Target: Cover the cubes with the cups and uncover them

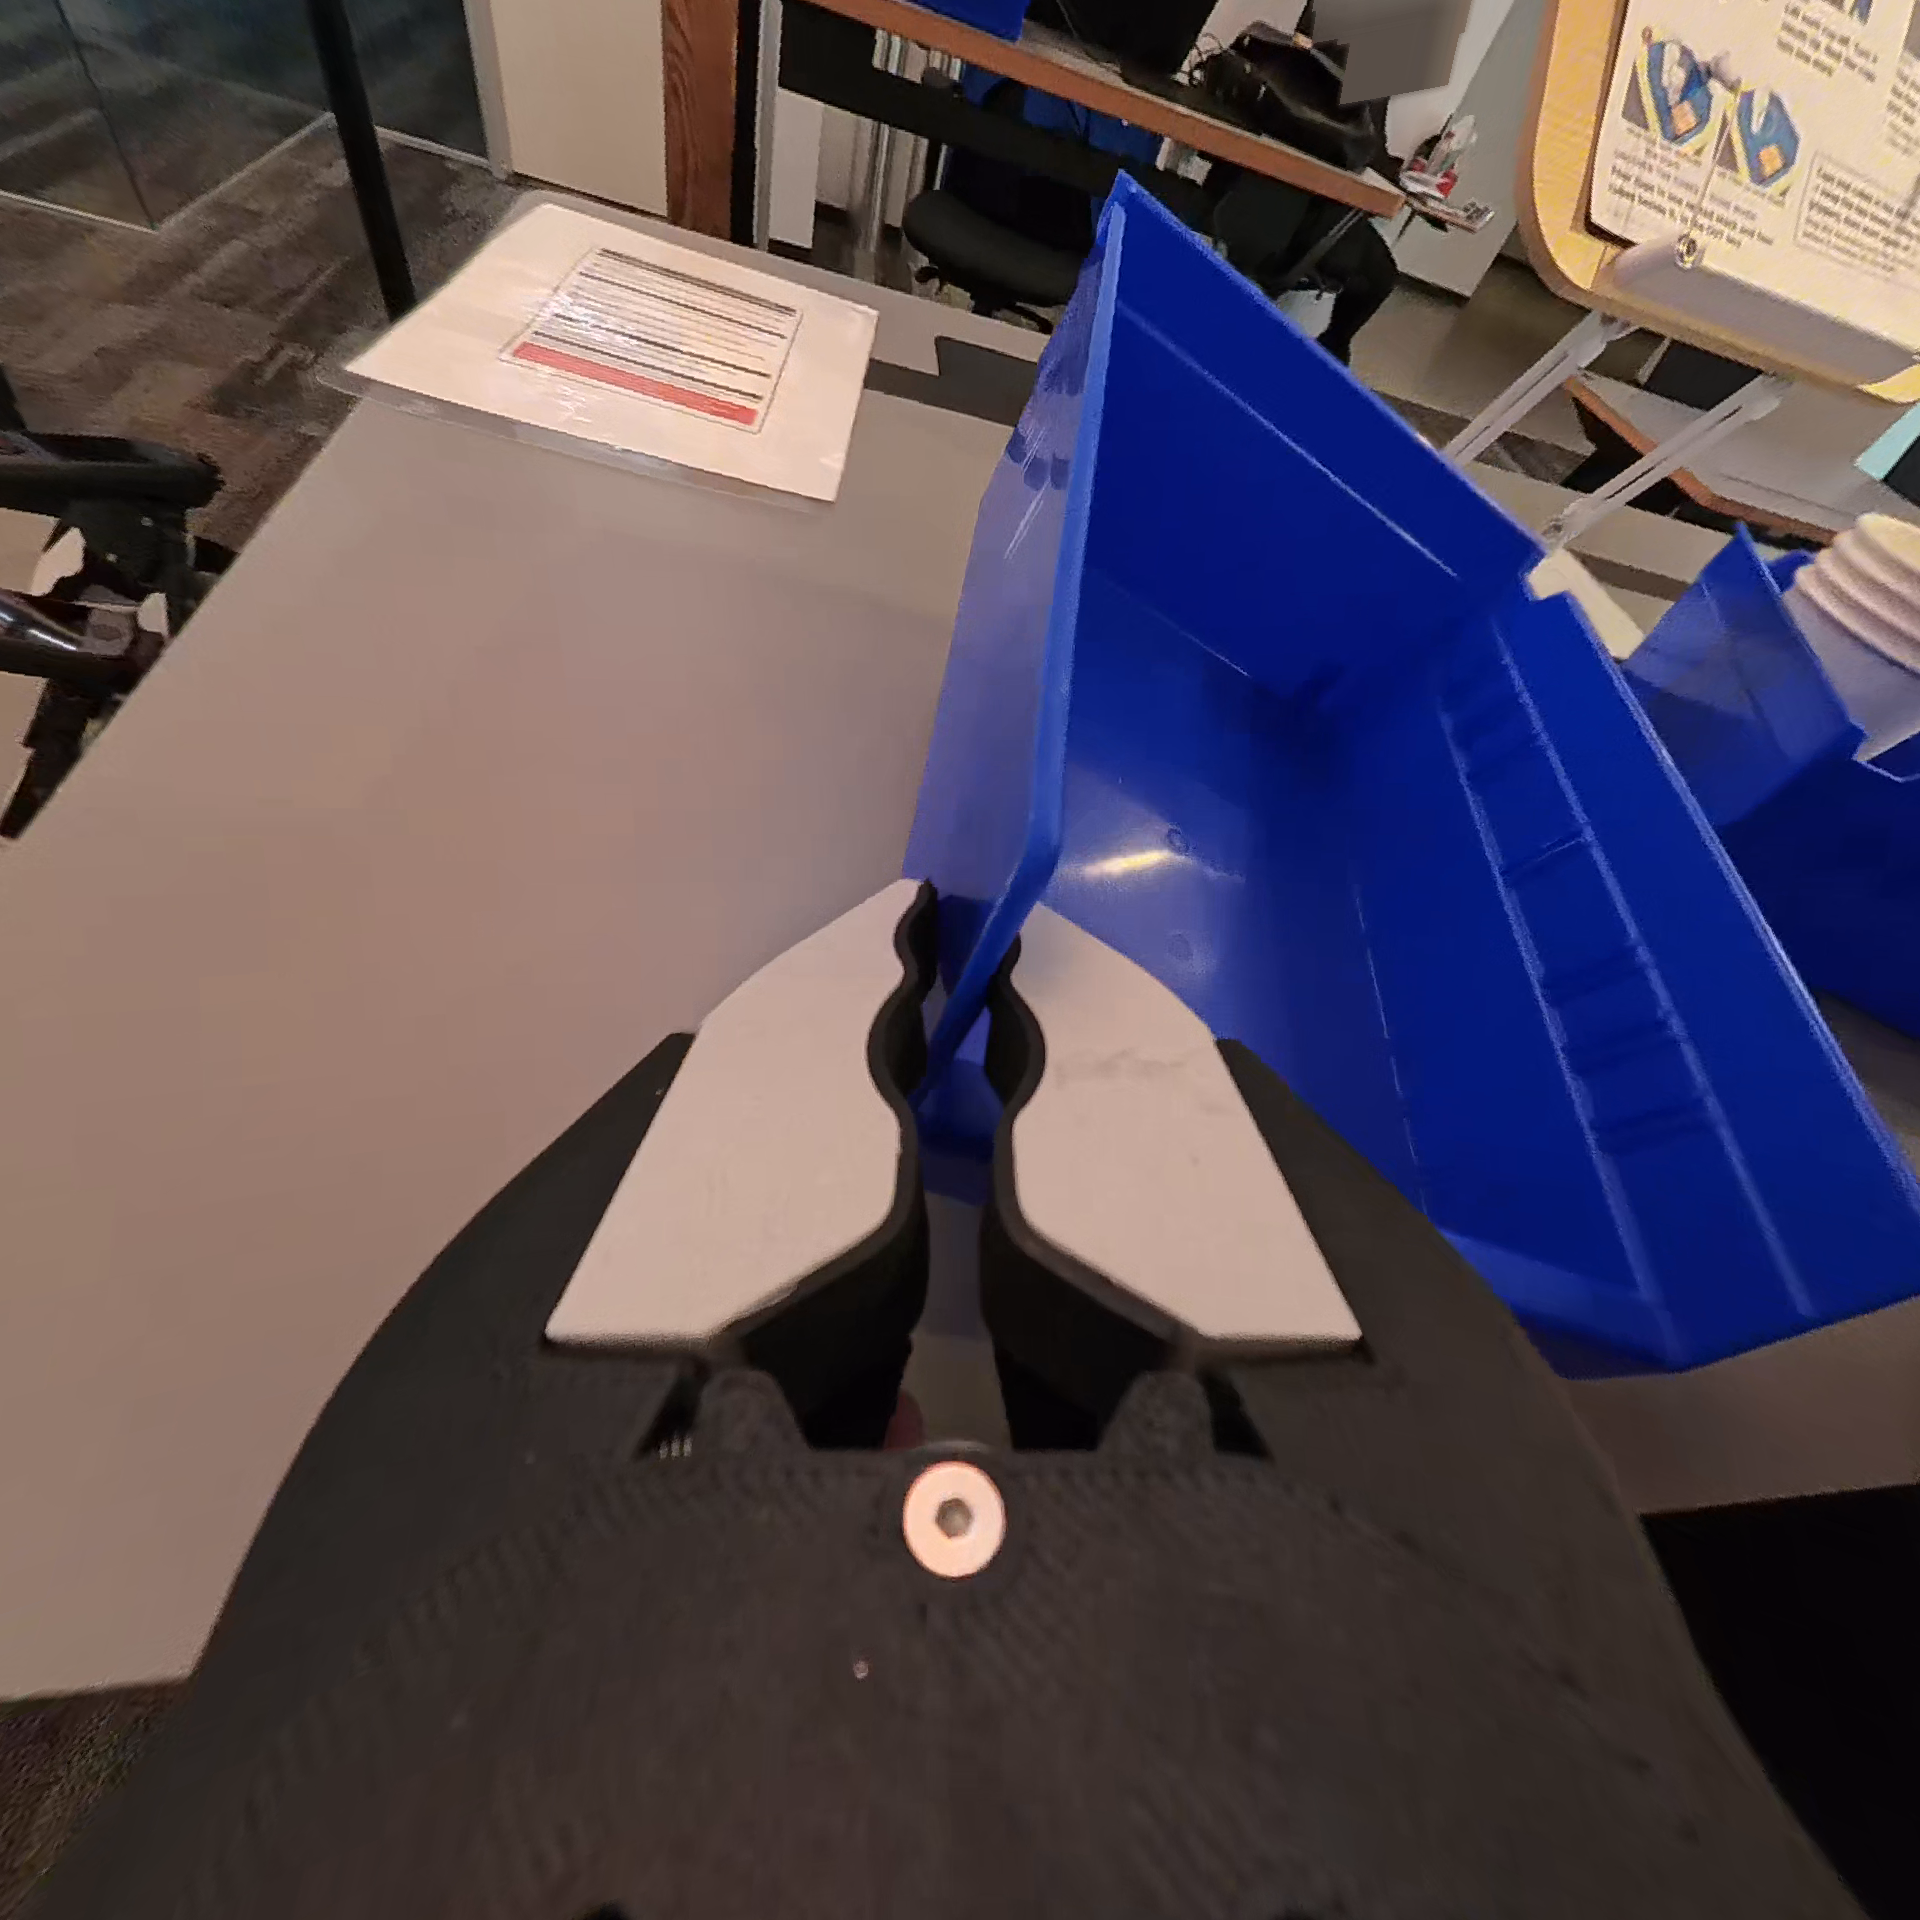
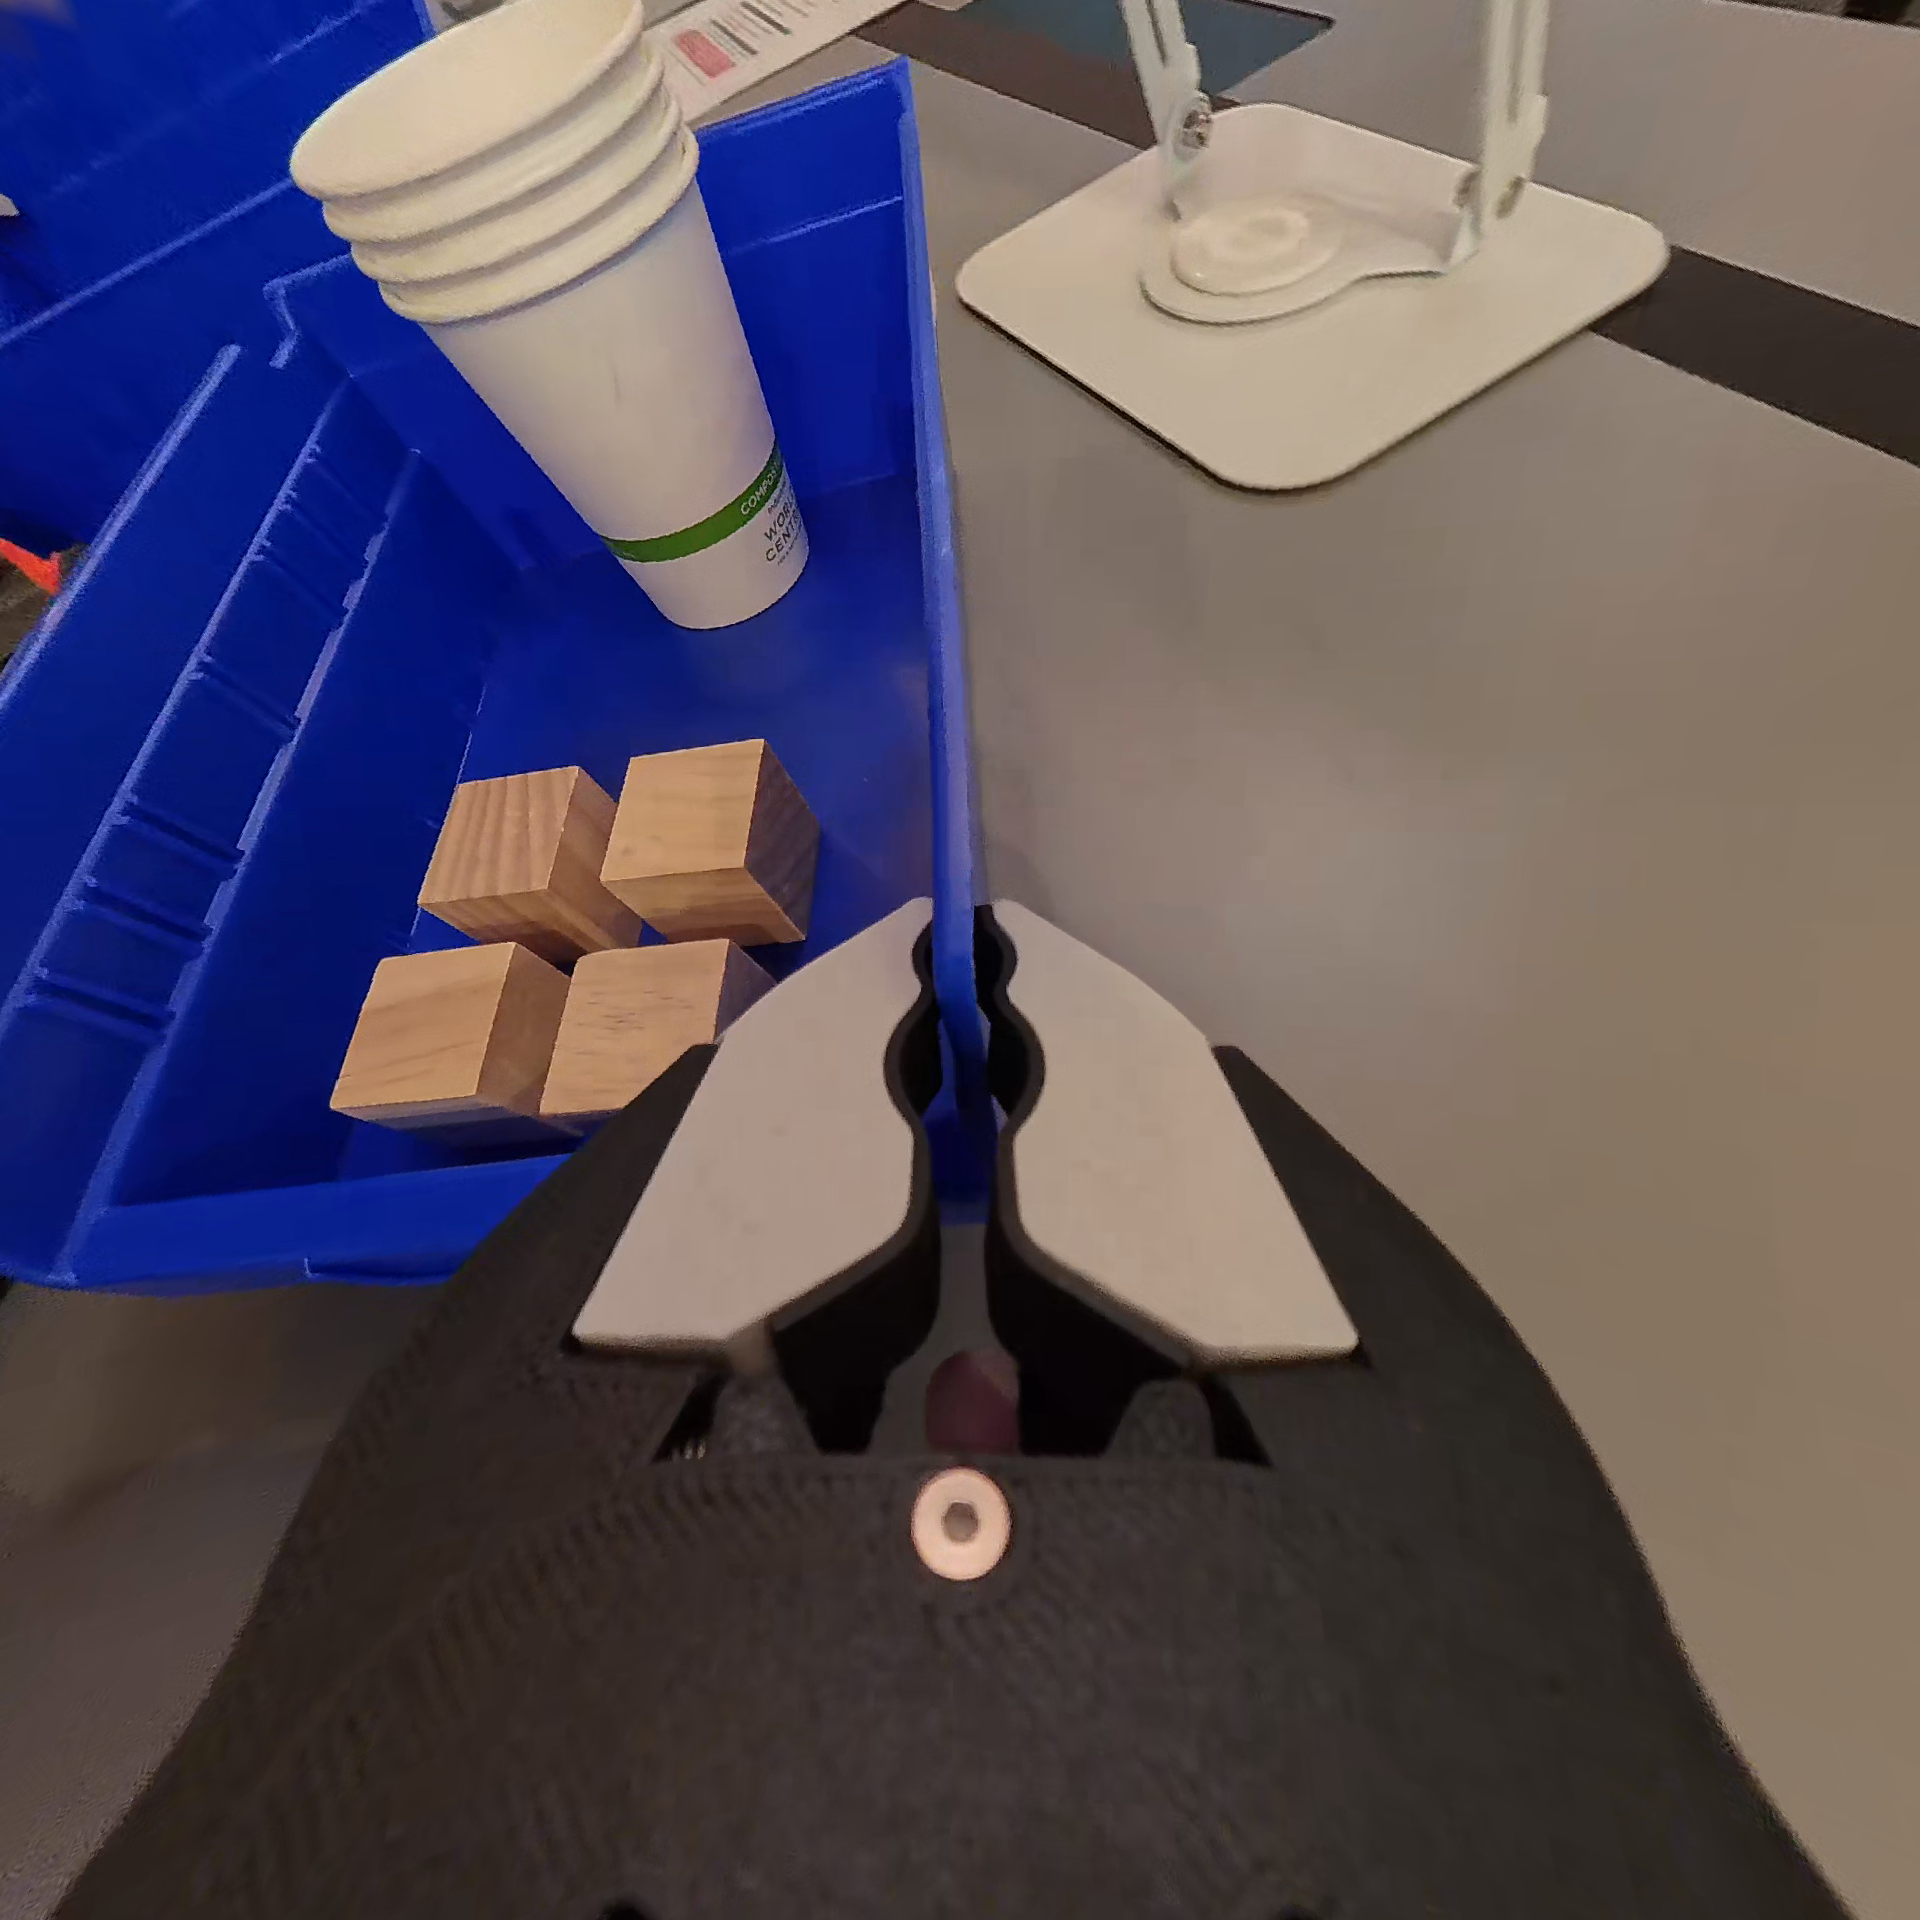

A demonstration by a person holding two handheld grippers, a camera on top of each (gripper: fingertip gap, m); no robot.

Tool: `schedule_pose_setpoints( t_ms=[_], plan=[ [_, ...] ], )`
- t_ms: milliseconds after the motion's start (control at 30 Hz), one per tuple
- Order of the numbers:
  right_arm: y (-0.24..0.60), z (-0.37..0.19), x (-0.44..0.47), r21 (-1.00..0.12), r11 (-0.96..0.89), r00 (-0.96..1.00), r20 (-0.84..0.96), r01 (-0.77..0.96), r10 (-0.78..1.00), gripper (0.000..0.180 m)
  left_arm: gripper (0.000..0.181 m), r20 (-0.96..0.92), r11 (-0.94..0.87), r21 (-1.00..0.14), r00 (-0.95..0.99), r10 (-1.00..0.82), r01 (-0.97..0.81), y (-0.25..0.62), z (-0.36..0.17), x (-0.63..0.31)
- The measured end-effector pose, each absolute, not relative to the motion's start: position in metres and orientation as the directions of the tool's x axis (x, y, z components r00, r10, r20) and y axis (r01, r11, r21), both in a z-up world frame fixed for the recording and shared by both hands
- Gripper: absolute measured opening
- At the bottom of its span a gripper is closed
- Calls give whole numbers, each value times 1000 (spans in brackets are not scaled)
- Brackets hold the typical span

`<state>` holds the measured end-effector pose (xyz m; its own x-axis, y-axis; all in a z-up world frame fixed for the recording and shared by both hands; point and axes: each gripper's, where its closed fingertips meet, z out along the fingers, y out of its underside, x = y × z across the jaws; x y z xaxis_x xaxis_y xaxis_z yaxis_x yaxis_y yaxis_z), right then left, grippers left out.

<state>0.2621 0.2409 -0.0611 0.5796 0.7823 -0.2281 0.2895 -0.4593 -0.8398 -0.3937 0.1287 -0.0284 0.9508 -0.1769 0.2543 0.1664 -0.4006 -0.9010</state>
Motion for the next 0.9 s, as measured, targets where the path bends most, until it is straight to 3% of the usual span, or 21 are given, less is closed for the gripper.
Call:
schedule_pose_setpoints(
  t_ms=[467,900],
  plan=[
    [300,-62,128,-835,-440,500,-240,332,832,4,7,284,-342,-906,957,-56,249,95,-17,-448],
    [326,-62,28,-835,-520,692,-267,181,671,5,7,304,-289,-909,952,35,301,76,-11,-498]
  ],
)
